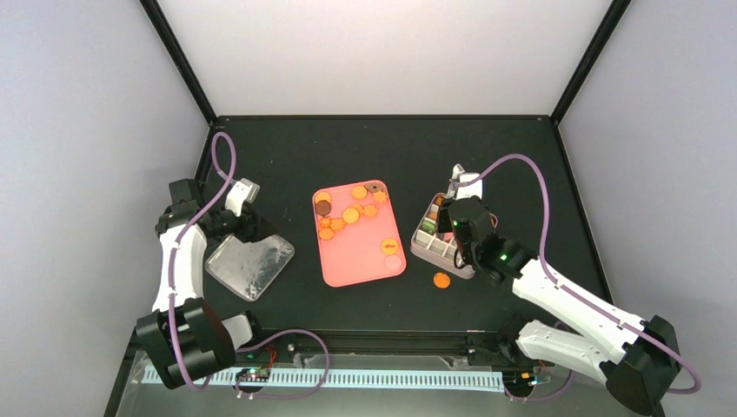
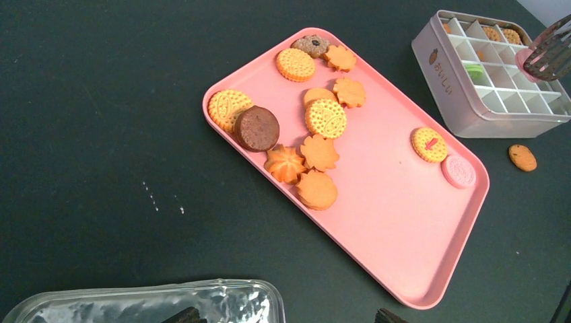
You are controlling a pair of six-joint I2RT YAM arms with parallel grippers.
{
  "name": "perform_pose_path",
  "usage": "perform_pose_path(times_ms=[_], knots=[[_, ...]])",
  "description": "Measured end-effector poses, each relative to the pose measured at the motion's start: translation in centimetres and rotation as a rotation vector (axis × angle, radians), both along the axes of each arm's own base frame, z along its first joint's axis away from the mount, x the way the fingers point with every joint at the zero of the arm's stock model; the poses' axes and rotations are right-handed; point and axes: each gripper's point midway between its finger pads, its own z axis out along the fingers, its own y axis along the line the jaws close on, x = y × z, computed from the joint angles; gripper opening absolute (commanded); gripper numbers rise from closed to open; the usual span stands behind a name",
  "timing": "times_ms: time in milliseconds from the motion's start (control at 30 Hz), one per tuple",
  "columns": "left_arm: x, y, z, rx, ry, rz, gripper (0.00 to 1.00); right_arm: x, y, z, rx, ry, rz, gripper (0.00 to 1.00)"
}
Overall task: Pack the cookies
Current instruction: Place the fake cookies in the empty pocket of the box.
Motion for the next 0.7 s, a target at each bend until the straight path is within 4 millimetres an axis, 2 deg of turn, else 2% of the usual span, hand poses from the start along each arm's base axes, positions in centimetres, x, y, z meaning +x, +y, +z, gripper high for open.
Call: perform_pose_path(times_ms=[700], knots=[[-0.02, -0.02, 0.06, 0.001, -0.002, -0.001, 0.68, 0.13, -0.26, 0.05, -0.012, -0.001, 0.001, 0.42]])
